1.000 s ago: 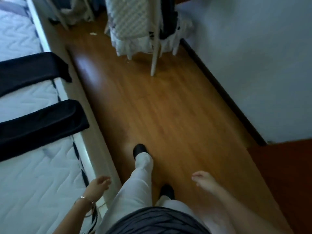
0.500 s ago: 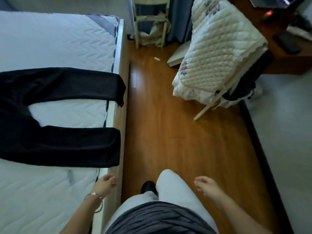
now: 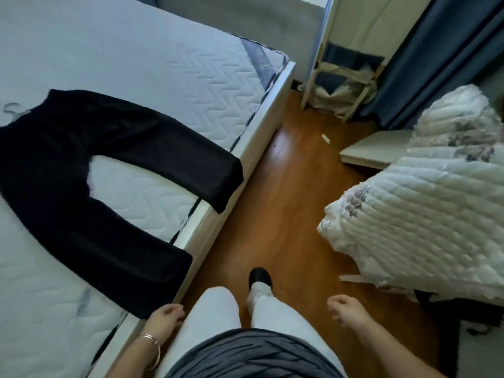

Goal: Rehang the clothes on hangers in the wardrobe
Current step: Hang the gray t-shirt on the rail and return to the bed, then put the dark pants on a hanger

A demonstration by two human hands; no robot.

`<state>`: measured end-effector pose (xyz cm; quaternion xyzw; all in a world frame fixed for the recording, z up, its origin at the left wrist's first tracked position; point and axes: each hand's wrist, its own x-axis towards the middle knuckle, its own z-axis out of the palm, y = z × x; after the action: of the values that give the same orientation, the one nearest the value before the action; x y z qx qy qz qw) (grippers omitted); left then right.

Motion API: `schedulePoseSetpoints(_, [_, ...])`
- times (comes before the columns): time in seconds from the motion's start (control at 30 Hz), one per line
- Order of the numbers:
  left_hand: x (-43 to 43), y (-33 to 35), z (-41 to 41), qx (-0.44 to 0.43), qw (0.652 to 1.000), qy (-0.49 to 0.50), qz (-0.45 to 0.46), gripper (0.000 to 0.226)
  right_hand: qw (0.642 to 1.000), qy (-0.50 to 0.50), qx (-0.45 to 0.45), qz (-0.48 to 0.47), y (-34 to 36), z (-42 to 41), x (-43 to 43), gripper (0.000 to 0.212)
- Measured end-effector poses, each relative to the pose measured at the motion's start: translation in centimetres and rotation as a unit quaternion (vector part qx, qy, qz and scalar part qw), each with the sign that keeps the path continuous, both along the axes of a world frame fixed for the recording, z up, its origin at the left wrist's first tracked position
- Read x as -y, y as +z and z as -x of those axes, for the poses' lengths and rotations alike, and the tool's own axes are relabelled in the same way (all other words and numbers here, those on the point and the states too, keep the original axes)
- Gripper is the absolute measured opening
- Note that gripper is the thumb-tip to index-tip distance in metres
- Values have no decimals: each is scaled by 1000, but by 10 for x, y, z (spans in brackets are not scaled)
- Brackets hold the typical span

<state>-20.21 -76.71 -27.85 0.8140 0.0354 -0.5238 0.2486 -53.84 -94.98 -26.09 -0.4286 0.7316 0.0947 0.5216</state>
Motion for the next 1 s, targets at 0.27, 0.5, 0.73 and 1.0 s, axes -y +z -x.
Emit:
schedulePoseSetpoints(0.27, [30,8,-12,27,992,124,22,22,982,177,57,15,3,-98,125,31])
schedulePoseSetpoints(0.5, [16,-3,-37,-30,973,221,-58,29,945,324,37,-20,-3,-192,150,32])
schedulePoseSetpoints(0.73, [40,-2,-94,-21,967,254,-10,31,909,416,-21,-12,-4,-277,170,30])
schedulePoseSetpoints(1.0, [56,16,-166,35,953,295,55,27,867,497,-18,-19,4,-376,186,17])
